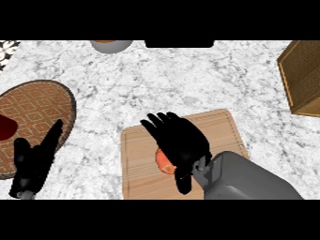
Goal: Pick the squash from the cutting board and place it in the basket
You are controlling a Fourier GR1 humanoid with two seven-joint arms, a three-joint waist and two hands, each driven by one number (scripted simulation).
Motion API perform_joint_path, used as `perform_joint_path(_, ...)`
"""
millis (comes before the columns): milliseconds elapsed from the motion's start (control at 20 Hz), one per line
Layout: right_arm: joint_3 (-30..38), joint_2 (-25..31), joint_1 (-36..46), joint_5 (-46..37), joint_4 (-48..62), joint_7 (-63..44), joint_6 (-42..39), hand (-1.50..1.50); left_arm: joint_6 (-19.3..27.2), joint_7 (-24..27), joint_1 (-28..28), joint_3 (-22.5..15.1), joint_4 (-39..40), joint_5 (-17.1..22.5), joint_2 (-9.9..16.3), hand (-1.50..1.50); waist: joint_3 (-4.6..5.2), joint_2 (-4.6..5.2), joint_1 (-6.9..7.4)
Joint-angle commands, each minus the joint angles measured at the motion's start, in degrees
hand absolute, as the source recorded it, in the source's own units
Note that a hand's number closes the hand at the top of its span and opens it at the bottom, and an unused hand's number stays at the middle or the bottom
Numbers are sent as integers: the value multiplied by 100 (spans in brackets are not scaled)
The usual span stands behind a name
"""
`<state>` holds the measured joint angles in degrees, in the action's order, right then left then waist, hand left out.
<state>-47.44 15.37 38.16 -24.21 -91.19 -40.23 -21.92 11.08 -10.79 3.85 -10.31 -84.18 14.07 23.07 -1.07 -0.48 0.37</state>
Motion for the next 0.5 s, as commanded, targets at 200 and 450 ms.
perform_joint_path(200,-261,-276,-166,-394,692,24,-128,-150,-218,-414,123,-62,344,116,-126,0,108,66,7)
perform_joint_path(450,-220,-151,-411,-665,630,370,116,-150,-206,-416,49,-72,468,76,-321,0,107,66,-43)
